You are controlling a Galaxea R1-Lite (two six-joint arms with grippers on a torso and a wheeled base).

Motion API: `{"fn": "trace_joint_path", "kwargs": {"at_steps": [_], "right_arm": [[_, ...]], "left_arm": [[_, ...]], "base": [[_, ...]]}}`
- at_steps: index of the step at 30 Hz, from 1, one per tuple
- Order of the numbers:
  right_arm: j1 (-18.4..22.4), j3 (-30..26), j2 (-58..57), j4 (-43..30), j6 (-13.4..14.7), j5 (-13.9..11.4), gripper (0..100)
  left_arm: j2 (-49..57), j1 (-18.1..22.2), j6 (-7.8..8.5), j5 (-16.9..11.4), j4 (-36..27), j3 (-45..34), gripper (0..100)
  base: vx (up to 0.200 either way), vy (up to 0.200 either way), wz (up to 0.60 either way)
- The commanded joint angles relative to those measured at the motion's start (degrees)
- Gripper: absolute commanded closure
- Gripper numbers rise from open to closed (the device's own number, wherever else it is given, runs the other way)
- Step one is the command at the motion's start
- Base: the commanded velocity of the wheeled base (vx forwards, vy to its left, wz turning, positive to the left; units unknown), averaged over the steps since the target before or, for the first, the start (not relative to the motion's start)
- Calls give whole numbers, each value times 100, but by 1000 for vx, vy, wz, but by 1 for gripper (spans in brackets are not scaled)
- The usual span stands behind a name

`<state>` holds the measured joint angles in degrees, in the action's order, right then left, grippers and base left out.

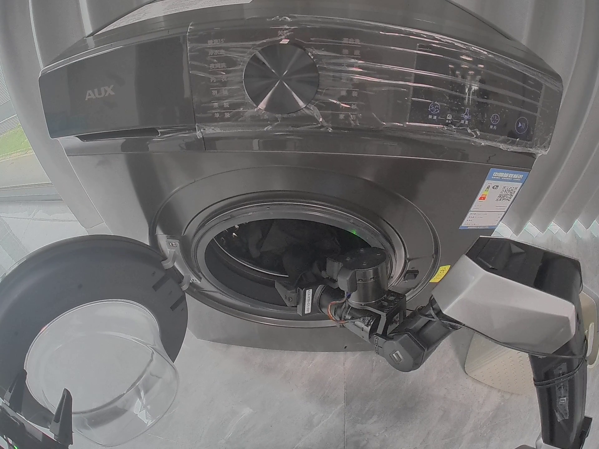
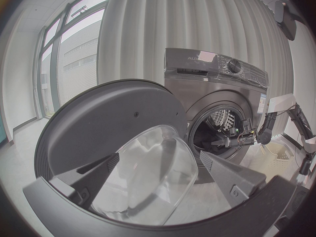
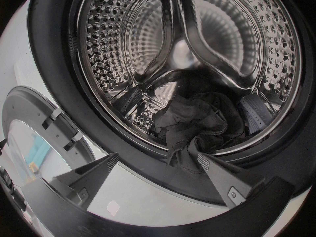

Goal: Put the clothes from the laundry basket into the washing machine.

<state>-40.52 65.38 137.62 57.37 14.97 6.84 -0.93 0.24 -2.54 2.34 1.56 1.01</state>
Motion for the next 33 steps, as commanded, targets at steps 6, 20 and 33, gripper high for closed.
{"fn": "trace_joint_path", "kwargs": {"at_steps": [6,20,33], "right_arm": [[9,476,494,2,15,125,0],[106,1126,951,-15,24,336,0],[203,1320,1188,-68,-3,344,100]], "left_arm": [[57,2,-1,-6,2,-92,0],[66,2,-1,3,2,-92,0],[66,2,-1,3,2,-92,0]], "base": [[0,0,0],[0,0,0],[0,0,0]]}}
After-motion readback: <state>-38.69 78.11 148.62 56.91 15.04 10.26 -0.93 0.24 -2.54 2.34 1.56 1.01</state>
